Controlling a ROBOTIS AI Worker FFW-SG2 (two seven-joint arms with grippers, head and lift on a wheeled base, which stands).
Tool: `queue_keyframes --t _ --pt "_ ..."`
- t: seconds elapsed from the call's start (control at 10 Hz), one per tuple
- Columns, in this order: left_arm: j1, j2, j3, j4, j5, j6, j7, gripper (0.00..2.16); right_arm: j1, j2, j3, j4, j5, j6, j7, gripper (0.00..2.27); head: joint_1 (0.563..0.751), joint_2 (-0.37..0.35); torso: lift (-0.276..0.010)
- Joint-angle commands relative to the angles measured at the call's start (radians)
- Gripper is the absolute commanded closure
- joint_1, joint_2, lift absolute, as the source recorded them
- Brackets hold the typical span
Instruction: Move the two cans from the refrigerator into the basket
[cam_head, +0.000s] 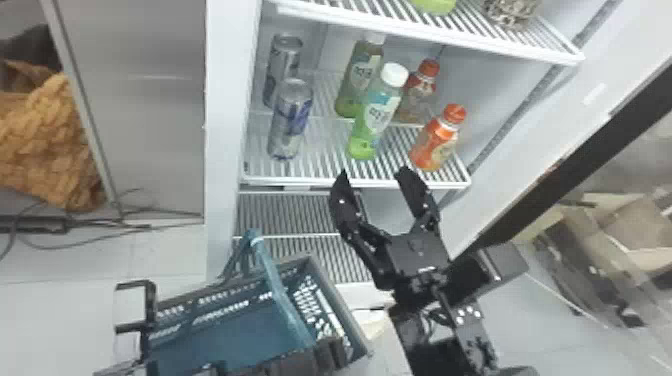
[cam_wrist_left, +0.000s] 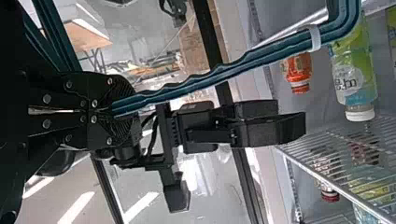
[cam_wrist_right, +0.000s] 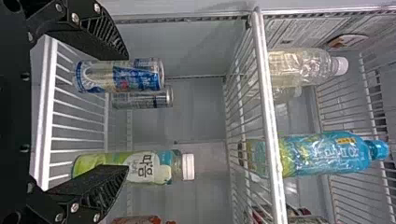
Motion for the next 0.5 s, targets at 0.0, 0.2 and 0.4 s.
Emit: queue_keyframes --t 0.0,0.2,0.4 --pt "0.0 0.0 0.0 0.001 0.002 -0.002 0.0 1.21 -0.066 -0.008 0.022 0.059 -0.01 0.0 0.005 0.18 0.695 -0.35 -0.276" --pt "0.0 -0.002 0.0 0.001 0.002 -0.002 0.0 1.2 -0.142 -0.009 0.036 0.115 -0.016 0.015 0.02 0.18 0.695 -0.35 -0.276" --pt "0.0 -0.002 0.0 0.004 0.006 -0.002 0.0 1.2 -0.221 -0.009 0.054 0.177 -0.034 0.069 0.054 0.16 0.695 -0.35 -0.276"
